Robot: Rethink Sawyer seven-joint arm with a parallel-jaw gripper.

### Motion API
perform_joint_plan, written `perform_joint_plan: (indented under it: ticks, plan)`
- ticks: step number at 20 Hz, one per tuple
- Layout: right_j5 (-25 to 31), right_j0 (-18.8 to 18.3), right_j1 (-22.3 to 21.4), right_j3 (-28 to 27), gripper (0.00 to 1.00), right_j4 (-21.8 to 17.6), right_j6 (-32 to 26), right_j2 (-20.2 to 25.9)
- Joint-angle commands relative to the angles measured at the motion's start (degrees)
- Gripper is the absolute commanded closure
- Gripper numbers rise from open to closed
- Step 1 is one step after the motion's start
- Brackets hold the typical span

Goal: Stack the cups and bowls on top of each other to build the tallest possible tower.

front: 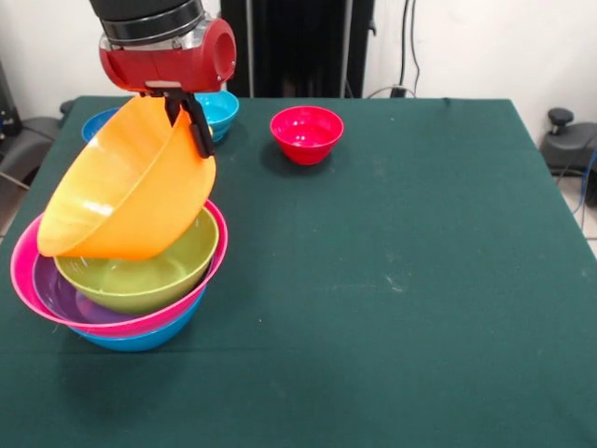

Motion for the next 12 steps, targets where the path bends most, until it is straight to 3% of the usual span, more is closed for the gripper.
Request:
perform_joint_plan:
  ticks: [1, 12]
  plan:
    - [1.60, -0.88, 0.49, -1.52, 1.00, -3.78, -14.73, 3.43]
    - [3.81, -2.25, 2.82, -4.54, 1.00, -4.26, -16.36, 5.39]
